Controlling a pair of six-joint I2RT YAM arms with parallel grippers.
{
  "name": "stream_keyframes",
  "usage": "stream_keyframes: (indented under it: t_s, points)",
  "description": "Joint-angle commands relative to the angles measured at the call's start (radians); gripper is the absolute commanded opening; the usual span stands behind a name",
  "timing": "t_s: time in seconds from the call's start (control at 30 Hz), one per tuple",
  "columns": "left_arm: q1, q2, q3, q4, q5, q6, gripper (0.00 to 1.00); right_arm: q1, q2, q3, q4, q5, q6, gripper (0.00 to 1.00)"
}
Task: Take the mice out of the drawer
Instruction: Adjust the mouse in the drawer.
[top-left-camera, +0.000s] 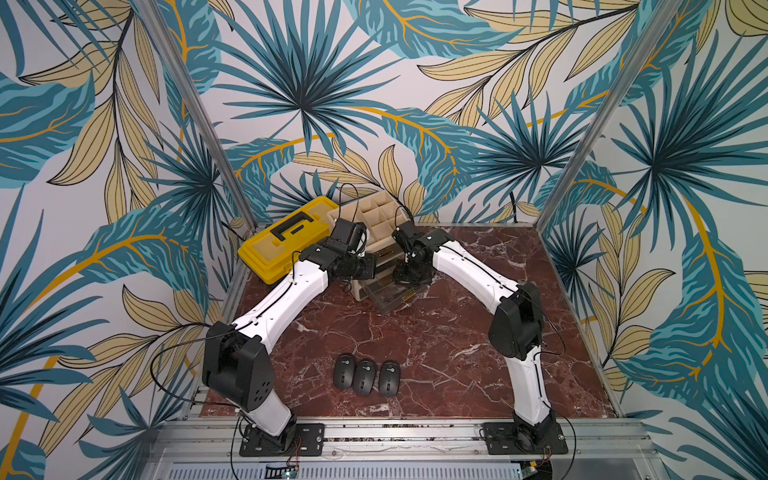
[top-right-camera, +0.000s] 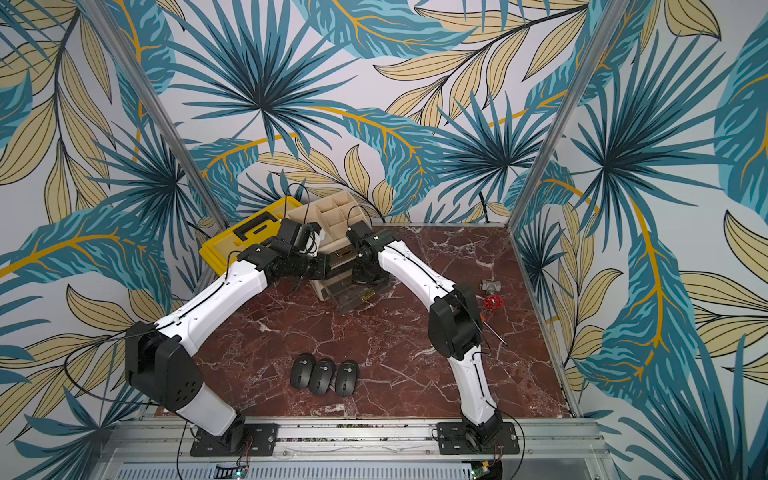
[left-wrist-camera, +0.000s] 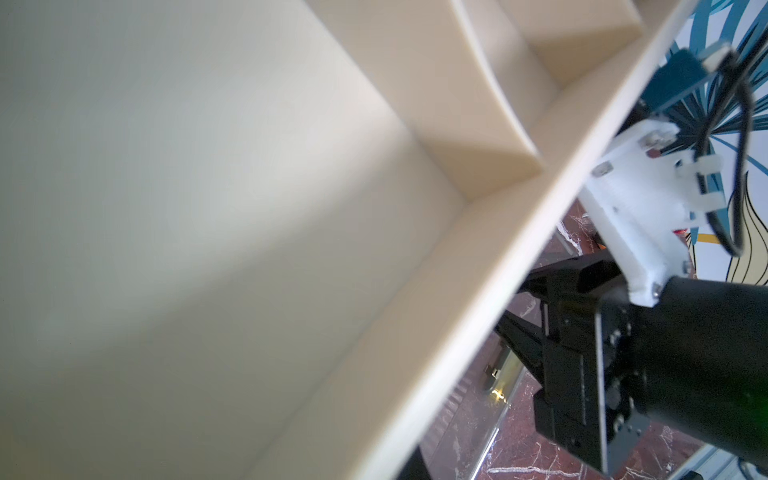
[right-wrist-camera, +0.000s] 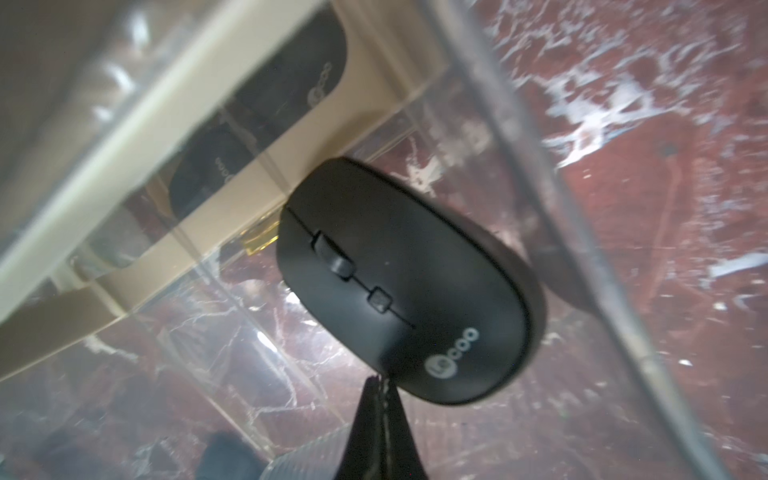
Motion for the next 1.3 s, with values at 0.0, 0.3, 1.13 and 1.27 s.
stream_keyframes:
  t_s: [0.0,0.3,1.13,1.27]
  points:
    - [0.008,0.017,0.022,-0.002,-0.008,0.008,0.00,-0.005,-0.020,-0.013,-0.061,0.154,-0.030,0.00]
    - [0.007,0.014,0.022,-0.009,-0.012,0.008,0.00,-0.033,-0.199,-0.255,0.363,-0.095,0.016,0.00]
    - [0.007,0.020,0.017,-0.008,0.007,-0.008,0.00,-0.036,-0.109,-0.342,0.645,0.138,0.210,0.00]
    - [0.007,0.018,0.015,-0.008,0.008,-0.009,0.00,-0.037,-0.103,-0.357,0.682,0.150,0.218,0.00]
